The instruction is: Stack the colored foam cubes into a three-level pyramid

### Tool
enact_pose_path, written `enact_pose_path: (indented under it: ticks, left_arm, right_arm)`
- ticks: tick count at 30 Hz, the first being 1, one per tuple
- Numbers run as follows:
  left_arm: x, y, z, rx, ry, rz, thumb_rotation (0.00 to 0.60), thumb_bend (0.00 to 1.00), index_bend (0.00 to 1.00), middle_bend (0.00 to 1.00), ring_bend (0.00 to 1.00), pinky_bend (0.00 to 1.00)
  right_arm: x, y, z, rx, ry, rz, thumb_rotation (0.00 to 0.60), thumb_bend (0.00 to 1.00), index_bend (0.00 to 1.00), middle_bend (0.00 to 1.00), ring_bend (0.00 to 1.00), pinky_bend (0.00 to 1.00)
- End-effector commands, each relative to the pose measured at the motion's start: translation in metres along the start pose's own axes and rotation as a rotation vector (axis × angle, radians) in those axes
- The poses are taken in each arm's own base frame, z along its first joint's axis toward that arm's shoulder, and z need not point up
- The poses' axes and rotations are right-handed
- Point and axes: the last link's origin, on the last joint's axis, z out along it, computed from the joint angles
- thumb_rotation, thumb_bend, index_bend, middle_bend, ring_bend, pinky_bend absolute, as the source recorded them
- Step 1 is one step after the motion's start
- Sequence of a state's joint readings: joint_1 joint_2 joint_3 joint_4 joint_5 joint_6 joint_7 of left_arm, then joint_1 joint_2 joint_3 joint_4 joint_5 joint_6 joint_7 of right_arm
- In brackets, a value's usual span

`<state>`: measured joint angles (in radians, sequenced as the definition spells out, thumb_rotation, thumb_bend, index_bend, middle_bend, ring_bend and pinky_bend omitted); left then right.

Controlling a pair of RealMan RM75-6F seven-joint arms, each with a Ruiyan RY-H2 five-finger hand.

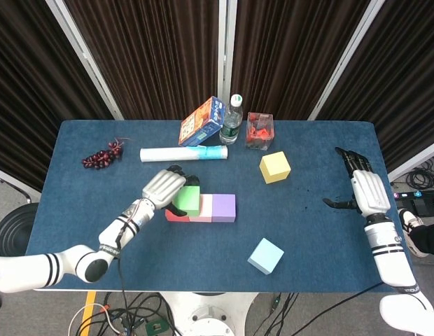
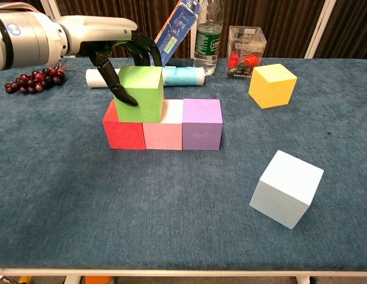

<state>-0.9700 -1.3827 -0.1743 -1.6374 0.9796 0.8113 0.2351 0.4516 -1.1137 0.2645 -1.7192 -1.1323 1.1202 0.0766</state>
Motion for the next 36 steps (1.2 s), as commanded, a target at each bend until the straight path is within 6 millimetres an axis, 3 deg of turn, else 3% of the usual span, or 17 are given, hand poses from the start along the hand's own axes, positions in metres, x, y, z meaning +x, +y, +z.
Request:
enact_pose_path:
  ticks: [1, 14, 18, 23, 29, 32, 36]
  left_arm:
    - [-0.001, 0.0, 0.0, 0.002, -0.002, 0.007, 0.6, 0.09, 0.25, 0.37, 0.3, 0.12]
    - [0.0, 0.003, -0.005, 0.002, 0.009, 0.009, 0.6, 0.09, 0.17, 0.19, 0.22, 0.11]
    - [0.004, 0.007, -0.012, -0.017, 0.013, -0.004, 0.6, 0.09, 0.16, 0.12, 0.16, 0.09]
    - [0.018, 0.003, -0.027, -0.023, 0.061, -0.029, 0.6, 0.09, 0.16, 0.12, 0.16, 0.09]
    - [0.033, -0.025, -0.052, 0.044, 0.119, -0.055, 0.6, 0.09, 0.16, 0.12, 0.16, 0.09]
    - [0.037, -0.038, -0.062, 0.081, 0.149, -0.081, 0.6, 0.09, 0.17, 0.12, 0.16, 0.09]
    - [0.043, -0.056, -0.078, 0.133, 0.192, -0.102, 0.6, 0.09, 0.17, 0.12, 0.16, 0.09]
  right_arm:
    - [0.0, 0.001, 0.0, -0.001, -0.002, -0.002, 0.6, 0.0, 0.0, 0.1, 0.0, 0.0]
    - [0.001, 0.001, 0.0, 0.001, 0.004, 0.003, 0.6, 0.0, 0.0, 0.1, 0.0, 0.0]
    - [0.001, 0.001, 0.0, 0.0, -0.001, -0.001, 0.6, 0.0, 0.0, 0.1, 0.0, 0.0]
    - [-0.007, 0.006, 0.004, -0.016, -0.054, -0.029, 0.6, 0.05, 0.0, 0.1, 0.0, 0.0]
    - [-0.027, 0.004, 0.028, -0.013, -0.148, -0.145, 0.6, 0.17, 0.0, 0.12, 0.0, 0.0]
    - [-0.033, 0.002, 0.046, -0.001, -0.153, -0.222, 0.6, 0.16, 0.0, 0.12, 0.0, 0.0]
    - [-0.043, -0.011, 0.074, 0.029, -0.164, -0.328, 0.6, 0.07, 0.0, 0.12, 0.0, 0.0]
